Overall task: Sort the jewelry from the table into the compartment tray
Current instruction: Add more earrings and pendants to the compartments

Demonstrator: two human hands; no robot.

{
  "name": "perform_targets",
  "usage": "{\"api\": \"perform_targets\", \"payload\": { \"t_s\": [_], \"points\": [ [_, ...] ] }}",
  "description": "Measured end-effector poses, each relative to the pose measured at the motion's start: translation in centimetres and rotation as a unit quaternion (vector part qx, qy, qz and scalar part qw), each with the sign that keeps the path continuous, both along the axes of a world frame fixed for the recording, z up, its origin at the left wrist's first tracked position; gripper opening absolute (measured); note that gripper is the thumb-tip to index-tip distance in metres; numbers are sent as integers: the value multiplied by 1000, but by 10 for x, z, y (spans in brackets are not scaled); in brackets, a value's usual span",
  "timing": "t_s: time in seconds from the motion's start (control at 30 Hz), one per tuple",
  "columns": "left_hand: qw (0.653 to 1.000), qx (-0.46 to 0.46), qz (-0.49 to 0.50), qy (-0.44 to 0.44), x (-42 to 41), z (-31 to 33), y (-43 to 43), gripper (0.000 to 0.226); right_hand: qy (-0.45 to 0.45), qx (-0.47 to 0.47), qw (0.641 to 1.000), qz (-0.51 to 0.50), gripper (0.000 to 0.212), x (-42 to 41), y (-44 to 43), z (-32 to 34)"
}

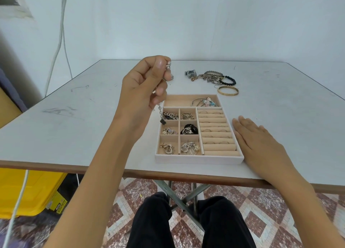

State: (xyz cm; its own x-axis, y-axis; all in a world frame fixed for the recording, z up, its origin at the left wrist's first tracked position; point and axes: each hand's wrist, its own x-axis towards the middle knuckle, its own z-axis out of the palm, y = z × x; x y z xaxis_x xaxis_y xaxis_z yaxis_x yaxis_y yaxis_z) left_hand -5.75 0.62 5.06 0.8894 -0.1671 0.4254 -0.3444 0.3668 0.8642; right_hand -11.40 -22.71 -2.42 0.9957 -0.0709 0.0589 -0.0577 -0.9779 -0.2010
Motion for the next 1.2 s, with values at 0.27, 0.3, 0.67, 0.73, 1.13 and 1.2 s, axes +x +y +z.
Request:
{"api": "perform_targets", "payload": {
  "t_s": [0.27,0.3,0.67,0.73,1.13,1.2],
  "points": [
    [999,46,-16,21,-14,-24,-7,14,-8,17,1000,-2,53,-1,1,0],
    [998,48,-16,27,-15,-27,-7,14,-8,17,1000,-2,53,-1,1,0],
    [992,121,-11,24,-21,-46,-1,13,-17,15,1000,0,52,0,0,-1],
    [989,149,-11,10,-22,-47,2,13,-16,15,1000,-1,52,0,1,-1],
    [932,361,16,-38,-30,-44,28,14,-22,24,999,-3,51,0,1,-1],
    [919,390,28,-47,-31,-43,30,13,-22,26,999,-3,52,0,0,-1]
  ]
}}
